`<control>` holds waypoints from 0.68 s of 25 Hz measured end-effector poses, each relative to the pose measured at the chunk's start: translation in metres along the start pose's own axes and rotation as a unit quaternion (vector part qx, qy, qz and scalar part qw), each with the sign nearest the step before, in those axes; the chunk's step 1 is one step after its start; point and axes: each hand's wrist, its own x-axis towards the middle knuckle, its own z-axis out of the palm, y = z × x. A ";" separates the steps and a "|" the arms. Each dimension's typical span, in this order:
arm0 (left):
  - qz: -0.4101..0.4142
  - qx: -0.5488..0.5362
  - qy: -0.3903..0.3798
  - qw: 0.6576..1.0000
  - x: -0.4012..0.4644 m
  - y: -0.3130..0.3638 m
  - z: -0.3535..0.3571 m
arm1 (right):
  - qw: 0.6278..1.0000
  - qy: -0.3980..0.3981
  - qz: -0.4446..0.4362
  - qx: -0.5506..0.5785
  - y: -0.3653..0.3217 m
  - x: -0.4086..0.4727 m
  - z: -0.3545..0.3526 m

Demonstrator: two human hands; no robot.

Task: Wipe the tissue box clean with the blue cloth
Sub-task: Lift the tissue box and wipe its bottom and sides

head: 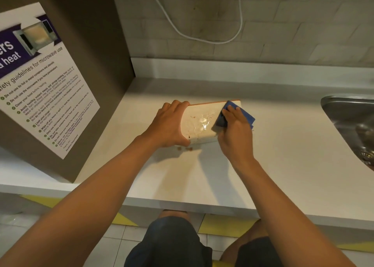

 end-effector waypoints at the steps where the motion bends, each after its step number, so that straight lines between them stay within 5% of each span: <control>1: 0.000 -0.001 0.000 1.000 0.000 0.001 0.000 | 1.000 -0.009 -0.015 0.005 -0.010 -0.002 0.005; 5: -0.001 -0.011 -0.004 1.000 0.002 0.000 -0.001 | 0.995 -0.052 -0.079 -0.005 -0.009 -0.033 0.008; 10: 0.001 -0.009 -0.002 1.000 0.000 -0.001 0.000 | 1.000 -0.007 -0.024 -0.016 0.025 -0.003 -0.017; 17: -0.001 -0.013 0.007 1.000 -0.002 0.002 0.000 | 0.997 -0.032 -0.075 0.001 -0.006 -0.014 0.012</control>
